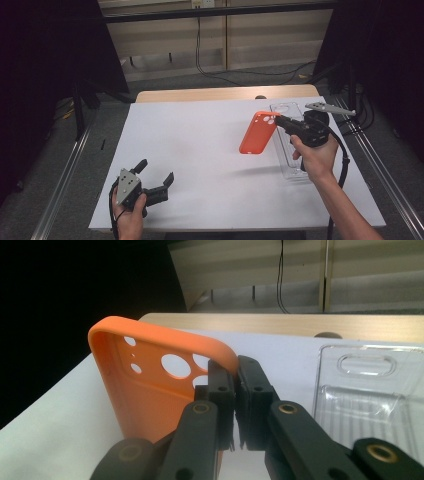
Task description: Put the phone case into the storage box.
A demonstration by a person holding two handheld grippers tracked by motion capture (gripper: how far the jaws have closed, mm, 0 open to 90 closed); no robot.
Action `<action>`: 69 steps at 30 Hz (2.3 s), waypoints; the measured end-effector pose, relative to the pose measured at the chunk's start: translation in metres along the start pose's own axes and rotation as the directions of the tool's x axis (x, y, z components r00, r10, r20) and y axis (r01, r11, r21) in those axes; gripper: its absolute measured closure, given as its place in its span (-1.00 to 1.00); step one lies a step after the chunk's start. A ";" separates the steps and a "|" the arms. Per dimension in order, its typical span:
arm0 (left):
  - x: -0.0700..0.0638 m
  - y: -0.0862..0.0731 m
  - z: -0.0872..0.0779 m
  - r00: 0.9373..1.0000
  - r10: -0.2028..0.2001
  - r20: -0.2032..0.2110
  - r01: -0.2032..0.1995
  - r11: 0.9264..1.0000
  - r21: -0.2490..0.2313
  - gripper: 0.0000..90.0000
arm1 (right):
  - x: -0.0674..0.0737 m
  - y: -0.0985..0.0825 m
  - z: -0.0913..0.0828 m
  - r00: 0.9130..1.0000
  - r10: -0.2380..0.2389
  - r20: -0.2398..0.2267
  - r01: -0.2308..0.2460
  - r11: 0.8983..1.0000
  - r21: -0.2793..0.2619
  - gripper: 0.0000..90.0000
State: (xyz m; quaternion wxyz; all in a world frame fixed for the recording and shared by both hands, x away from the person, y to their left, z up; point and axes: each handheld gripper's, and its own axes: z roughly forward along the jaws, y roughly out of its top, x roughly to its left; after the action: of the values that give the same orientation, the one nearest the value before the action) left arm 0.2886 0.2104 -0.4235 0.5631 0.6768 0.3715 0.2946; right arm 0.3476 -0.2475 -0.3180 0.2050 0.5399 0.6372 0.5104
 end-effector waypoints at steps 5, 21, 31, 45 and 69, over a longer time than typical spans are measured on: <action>-0.001 0.000 0.000 1.000 0.001 0.017 -0.001 1.000 -0.005 -0.94 | -0.004 0.010 -0.005 1.000 -0.012 0.016 0.012 0.999 -0.031 0.90; -0.001 0.000 -0.004 1.000 -0.002 -0.006 0.002 1.000 -0.009 -0.98 | -0.021 0.040 -0.012 0.997 0.000 0.077 0.008 0.995 -0.098 0.90; 0.001 -0.002 -0.001 1.000 -0.002 0.000 0.002 1.000 0.021 -0.98 | -0.033 0.048 -0.019 0.991 -0.025 0.132 0.040 0.993 -0.110 0.90; 0.002 -0.002 -0.001 1.000 -0.004 -0.008 0.004 1.000 0.021 -0.98 | -0.066 0.048 -0.018 0.978 -0.001 0.211 0.023 0.994 -0.103 0.90; 0.002 -0.002 -0.001 1.000 -0.011 -0.012 0.011 1.000 0.020 -0.98 | -0.095 0.056 0.018 0.947 -0.066 0.316 0.095 0.992 -0.078 0.90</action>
State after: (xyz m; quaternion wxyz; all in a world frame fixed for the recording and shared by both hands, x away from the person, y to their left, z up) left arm 0.2886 0.2126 -0.4258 0.5559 0.6786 0.3813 0.2917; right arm 0.4207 -0.3306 -0.3040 0.3487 0.5773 0.5940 0.4386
